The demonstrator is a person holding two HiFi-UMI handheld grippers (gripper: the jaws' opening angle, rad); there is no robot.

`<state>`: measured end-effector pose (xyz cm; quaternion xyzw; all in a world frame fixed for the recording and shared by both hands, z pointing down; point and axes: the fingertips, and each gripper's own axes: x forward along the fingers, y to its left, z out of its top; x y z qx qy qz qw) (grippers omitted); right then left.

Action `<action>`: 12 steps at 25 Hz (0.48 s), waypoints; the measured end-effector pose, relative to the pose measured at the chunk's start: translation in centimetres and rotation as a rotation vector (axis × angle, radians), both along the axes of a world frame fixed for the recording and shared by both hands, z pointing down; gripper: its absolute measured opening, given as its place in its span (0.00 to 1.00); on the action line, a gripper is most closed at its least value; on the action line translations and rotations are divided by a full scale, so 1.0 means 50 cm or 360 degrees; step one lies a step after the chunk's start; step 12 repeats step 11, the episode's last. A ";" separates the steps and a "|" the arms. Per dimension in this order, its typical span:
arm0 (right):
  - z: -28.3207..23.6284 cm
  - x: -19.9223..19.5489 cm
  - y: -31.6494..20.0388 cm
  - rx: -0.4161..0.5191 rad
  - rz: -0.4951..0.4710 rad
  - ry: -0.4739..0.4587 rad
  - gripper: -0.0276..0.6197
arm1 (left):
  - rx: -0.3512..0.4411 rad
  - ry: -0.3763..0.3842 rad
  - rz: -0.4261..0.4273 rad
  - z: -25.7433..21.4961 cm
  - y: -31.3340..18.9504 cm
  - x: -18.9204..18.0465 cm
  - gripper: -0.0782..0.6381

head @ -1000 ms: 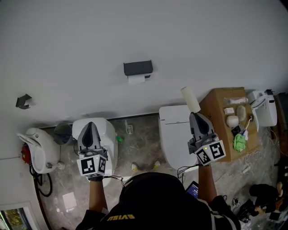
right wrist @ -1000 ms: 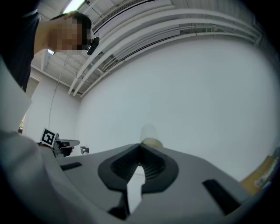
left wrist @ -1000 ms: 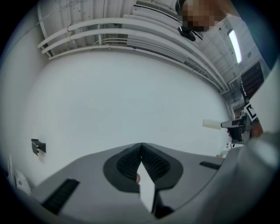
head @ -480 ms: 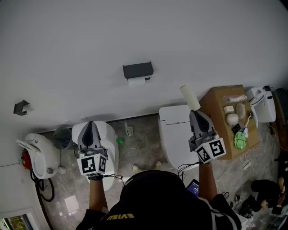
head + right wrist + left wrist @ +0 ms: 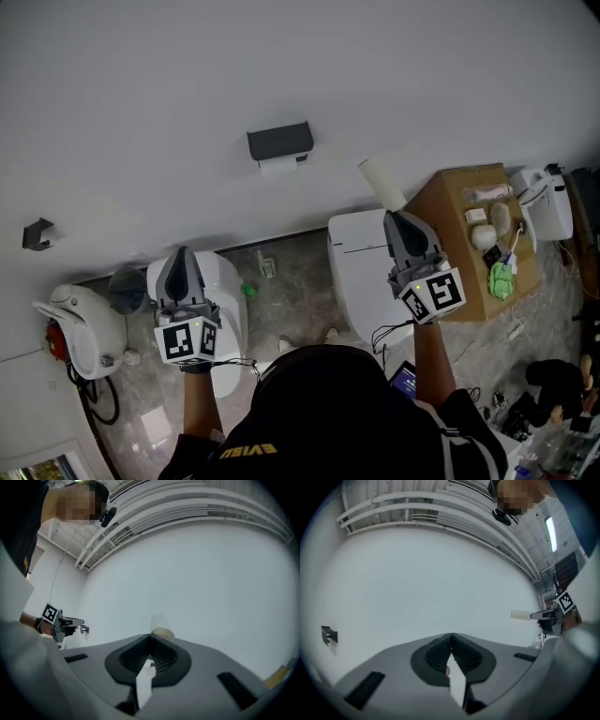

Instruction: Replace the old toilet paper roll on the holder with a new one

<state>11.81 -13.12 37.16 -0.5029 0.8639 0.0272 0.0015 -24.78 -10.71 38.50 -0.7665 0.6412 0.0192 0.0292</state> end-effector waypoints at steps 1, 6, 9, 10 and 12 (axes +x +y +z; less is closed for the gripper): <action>0.000 -0.003 -0.003 -0.0001 0.0001 -0.0002 0.04 | 0.0004 0.0001 0.0002 -0.003 -0.003 -0.002 0.13; -0.002 -0.019 -0.013 0.0011 -0.0018 -0.0011 0.04 | 0.0012 -0.0013 -0.0005 -0.003 -0.004 -0.014 0.12; -0.001 -0.023 -0.016 -0.0001 -0.0053 -0.0019 0.04 | -0.0004 -0.0042 -0.0008 0.004 0.003 -0.005 0.12; -0.004 -0.023 -0.021 -0.0001 -0.0066 -0.0018 0.04 | -0.0006 -0.0049 -0.0010 0.006 0.003 -0.001 0.12; -0.007 -0.023 -0.027 0.0001 -0.0079 -0.0017 0.04 | -0.0007 -0.0055 -0.0013 0.007 0.002 0.004 0.12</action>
